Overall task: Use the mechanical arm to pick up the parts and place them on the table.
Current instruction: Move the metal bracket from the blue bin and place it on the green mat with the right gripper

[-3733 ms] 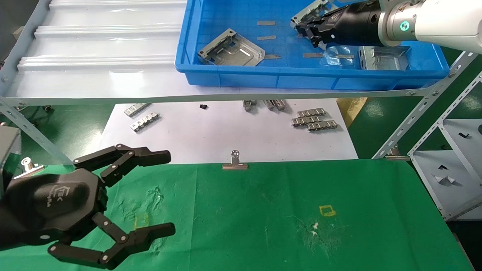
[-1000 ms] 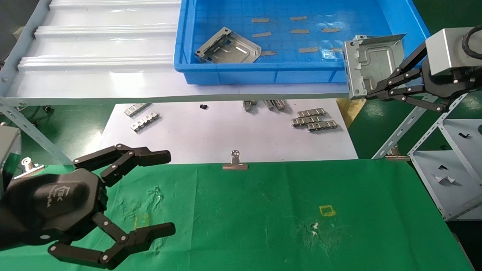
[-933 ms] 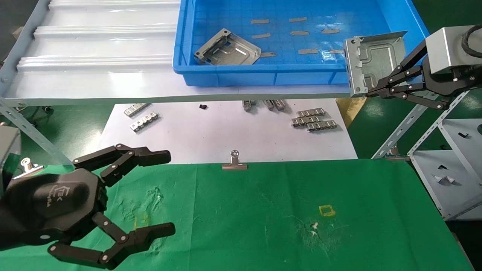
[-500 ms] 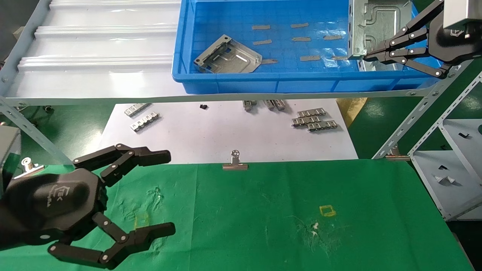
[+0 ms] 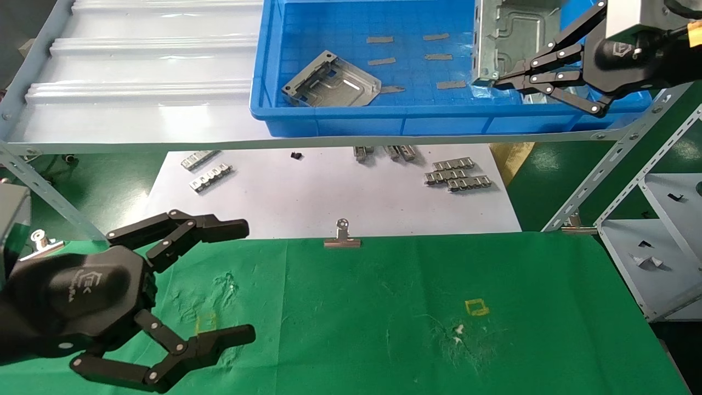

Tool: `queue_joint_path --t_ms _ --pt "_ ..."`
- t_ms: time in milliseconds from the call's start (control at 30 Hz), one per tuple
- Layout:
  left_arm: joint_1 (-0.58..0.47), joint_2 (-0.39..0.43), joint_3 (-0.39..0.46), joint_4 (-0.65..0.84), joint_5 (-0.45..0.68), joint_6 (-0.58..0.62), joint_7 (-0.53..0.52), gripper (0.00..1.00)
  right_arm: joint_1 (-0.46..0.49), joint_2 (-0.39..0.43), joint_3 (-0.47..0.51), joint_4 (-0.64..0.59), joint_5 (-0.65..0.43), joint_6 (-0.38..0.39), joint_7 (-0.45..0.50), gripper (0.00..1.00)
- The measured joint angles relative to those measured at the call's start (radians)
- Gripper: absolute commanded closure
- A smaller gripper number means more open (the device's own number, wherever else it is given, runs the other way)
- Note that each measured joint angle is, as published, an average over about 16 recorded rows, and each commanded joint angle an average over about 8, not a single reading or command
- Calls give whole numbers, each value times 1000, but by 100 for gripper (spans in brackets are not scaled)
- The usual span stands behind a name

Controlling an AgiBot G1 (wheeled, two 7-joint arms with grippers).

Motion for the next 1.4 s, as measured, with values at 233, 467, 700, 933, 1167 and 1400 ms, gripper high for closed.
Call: queue_joint_path --t_ms 233,467,700,933,1167,1400 --pt "0 0 0 0 0 0 0 0 -28 25 -10 103 38 -10 28 100" --pt "0 0 0 0 0 0 0 0 -47 75 -43 235 87 -12 66 100" --pt "0 0 0 0 0 0 0 0 -59 124 -93 351 137 -10 101 100" --pt "0 0 0 0 0 0 0 0 -82 154 -158 427 174 -8 123 100" --pt "0 0 0 0 0 0 0 0 -132 153 -233 442 183 -3 127 100" --pt "0 0 0 0 0 0 0 0 -200 125 -304 401 170 2 113 100"
